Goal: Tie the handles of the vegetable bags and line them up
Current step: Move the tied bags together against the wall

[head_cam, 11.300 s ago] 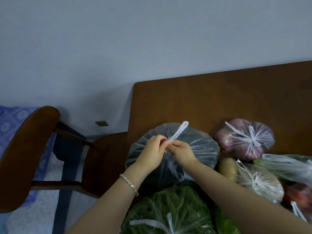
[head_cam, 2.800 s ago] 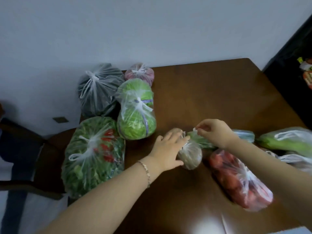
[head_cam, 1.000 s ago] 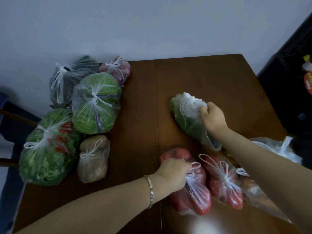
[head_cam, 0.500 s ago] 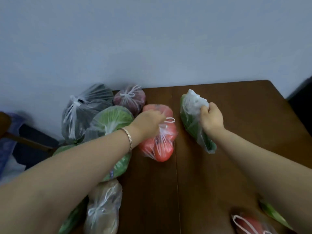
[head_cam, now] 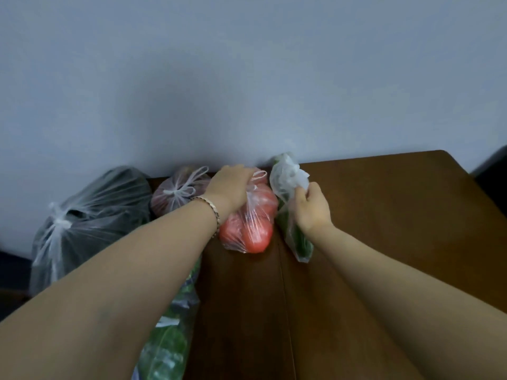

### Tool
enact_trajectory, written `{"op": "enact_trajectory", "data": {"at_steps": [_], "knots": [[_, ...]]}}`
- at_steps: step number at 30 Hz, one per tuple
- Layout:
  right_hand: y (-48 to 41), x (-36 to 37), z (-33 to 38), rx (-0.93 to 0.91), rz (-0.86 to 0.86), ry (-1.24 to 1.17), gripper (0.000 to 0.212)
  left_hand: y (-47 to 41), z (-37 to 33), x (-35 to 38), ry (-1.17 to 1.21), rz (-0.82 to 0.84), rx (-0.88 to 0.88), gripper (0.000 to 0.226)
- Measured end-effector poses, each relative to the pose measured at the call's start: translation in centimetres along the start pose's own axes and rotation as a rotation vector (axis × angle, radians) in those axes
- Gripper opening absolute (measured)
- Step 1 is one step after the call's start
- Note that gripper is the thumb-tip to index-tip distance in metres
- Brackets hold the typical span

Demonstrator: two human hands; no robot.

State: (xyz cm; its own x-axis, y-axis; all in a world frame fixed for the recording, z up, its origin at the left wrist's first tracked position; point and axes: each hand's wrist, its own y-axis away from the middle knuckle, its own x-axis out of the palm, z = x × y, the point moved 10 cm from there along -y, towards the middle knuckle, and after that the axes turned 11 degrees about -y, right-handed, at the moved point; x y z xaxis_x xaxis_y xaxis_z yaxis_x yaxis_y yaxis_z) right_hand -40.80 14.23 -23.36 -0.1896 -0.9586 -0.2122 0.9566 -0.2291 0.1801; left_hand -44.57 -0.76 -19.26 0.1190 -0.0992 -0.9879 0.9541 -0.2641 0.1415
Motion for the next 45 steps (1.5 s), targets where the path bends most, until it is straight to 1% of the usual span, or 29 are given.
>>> {"op": "enact_trajectory", "data": {"at_steps": [3,5,6,8,9,11,13,15,17,19,21,23,24,27,29,31,32,34,35,38,39,42,44,45], "knots": [[1.8,0.1,-0.8,0.066,0.067,0.043,0.006,0.9,1.0,0.8,0.094,0.028,-0.113,0.030],[3.5,-0.8,-1.0,0.103,0.099,0.086,0.025,2.7,0.3,0.5,0.115,0.030,-0.145,0.039],[4.6,-1.7,-0.9,0.118,0.110,0.101,0.031,4.1,-0.7,0.0,0.084,0.016,-0.138,0.044],[6.7,-3.1,-0.9,0.121,0.151,0.150,0.031,6.7,-3.0,-0.4,0.069,-0.004,-0.110,0.045],[7.9,-4.2,-0.9,0.119,0.172,0.190,0.027,8.4,-4.7,-0.1,0.095,0.023,-0.074,0.042],[11.4,-7.1,-1.5,0.146,0.227,0.269,0.020,12.6,-9.6,1.3,0.194,0.167,0.029,0.035],[14.6,-9.6,-2.5,0.183,0.318,0.348,0.018,16.5,-14.2,3.4,0.298,0.320,0.108,0.026],[18.2,-12.6,-3.7,0.208,0.402,0.483,0.017,20.5,-19.3,4.7,0.340,0.419,0.198,0.022],[21.3,-16.3,-5.0,0.193,0.439,0.657,0.021,24.1,-24.7,5.3,0.368,0.443,0.301,0.023],[23.9,-20.5,-6.3,0.184,0.393,0.778,0.023,27.5,-30.2,5.1,0.394,0.431,0.419,0.028],[25.5,-24.7,-6.9,0.136,0.275,0.889,0.024,30.4,-35.1,4.6,0.328,0.365,0.577,0.039],[26.8,-28.6,-6.9,0.052,0.134,1.055,0.031,32.9,-39.3,4.8,0.156,0.278,0.743,0.047],[27.5,-30.0,-7.1,0.045,0.083,1.140,0.038,33.7,-40.7,5.2,0.054,0.247,0.796,0.047],[29.0,-33.1,-9.4,0.198,0.046,1.269,0.065,34.3,-42.8,7.4,-0.245,0.245,0.847,0.046],[29.6,-34.6,-11.4,0.330,0.066,1.295,0.073,34.6,-43.4,8.5,-0.376,0.278,0.855,0.046],[29.8,-35.4,-12.9,0.405,0.087,1.284,0.071,34.6,-43.4,9.1,-0.413,0.291,0.839,0.037],[29.8,-35.4,-13.3,0.406,0.096,1.269,0.069,34.5,-43.2,9.2,-0.392,0.293,0.817,0.032],[29.1,-34.9,-13.0,0.324,0.104,1.243,0.060,34.0,-42.2,8.8,-0.291,0.306,0.745,0.026],[28.5,-34.5,-12.4,0.264,0.099,1.212,0.052,33.7,-41.4,8.5,-0.232,0.317,0.702,0.025],[27.4,-32.7,-9.4,0.135,0.097,1.098,0.017,32.9,-37.6,7.6,-0.043,0.362,0.518,0.024],[27.2,-32.0,-8.6,0.108,0.115,1.096,0.013,32.6,-36.0,7.3,0.014,0.367,0.452,0.022],[27.1,-29.4,-6.6,0.031,0.177,1.086,0.012,31.9,-29.7,6.5,0.159,0.351,0.214,0.015],[26.9,-26.5,-5.3,-0.011,0.220,1.011,0.010,31.7,-24.7,6.4,0.251,0.338,0.040,0.006],[26.9,-25.5,-4.7,-0.023,0.226,0.963,0.009,31.6,-22.9,6.4,0.283,0.329,-0.030,0.007]]}}
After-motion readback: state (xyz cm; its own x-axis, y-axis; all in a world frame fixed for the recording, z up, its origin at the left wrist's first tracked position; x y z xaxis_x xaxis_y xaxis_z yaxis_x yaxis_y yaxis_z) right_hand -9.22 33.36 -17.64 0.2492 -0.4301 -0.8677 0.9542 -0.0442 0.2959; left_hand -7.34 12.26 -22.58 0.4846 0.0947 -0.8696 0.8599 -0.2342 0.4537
